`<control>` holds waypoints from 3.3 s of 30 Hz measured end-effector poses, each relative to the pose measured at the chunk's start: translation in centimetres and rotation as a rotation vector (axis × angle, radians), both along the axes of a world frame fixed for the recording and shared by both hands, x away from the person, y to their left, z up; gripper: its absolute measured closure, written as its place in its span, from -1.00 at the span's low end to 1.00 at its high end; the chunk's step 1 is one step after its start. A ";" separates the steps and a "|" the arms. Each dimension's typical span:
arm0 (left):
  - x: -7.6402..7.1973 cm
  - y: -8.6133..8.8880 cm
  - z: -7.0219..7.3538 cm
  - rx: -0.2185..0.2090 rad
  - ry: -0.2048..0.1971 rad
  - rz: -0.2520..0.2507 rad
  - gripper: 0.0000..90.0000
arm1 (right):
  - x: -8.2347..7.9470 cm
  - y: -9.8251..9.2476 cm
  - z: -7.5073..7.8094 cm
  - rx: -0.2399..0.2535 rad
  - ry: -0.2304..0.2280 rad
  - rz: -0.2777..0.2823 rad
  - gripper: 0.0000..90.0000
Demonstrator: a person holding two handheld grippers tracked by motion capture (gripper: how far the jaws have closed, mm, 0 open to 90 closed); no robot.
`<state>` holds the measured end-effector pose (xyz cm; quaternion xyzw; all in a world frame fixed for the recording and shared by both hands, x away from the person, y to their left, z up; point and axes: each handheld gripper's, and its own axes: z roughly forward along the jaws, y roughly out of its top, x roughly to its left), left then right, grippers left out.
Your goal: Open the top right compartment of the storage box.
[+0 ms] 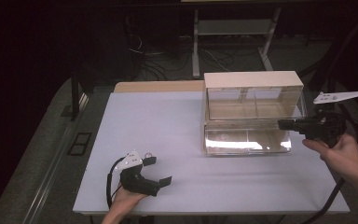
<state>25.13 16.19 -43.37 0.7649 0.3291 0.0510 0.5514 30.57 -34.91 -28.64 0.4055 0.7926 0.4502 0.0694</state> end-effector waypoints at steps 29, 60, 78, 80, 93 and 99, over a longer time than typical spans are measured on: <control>0.0 0.0 -0.1 0.001 0.000 -0.001 -1.00 | 0.0 0.6 0.0 -0.030 -0.012 0.002 0.99; 0.0 0.1 0.0 0.004 -0.003 -0.006 -1.00 | 0.8 0.4 5.0 -0.026 -0.038 0.064 0.99; 0.0 0.1 0.0 0.004 0.000 -0.005 -1.00 | 1.8 0.3 7.2 -0.031 -0.031 0.073 0.99; 0.0 0.1 0.0 0.004 0.000 -0.006 -1.00 | 1.8 0.3 7.3 -0.030 -0.028 0.073 0.99; 0.0 0.1 0.0 0.005 -0.001 -0.009 -1.00 | 2.7 0.6 8.7 -0.056 -0.034 0.076 0.99; 0.0 0.1 0.0 0.003 -0.001 -0.010 -1.00 | 3.1 0.6 9.1 -0.051 -0.035 0.075 0.99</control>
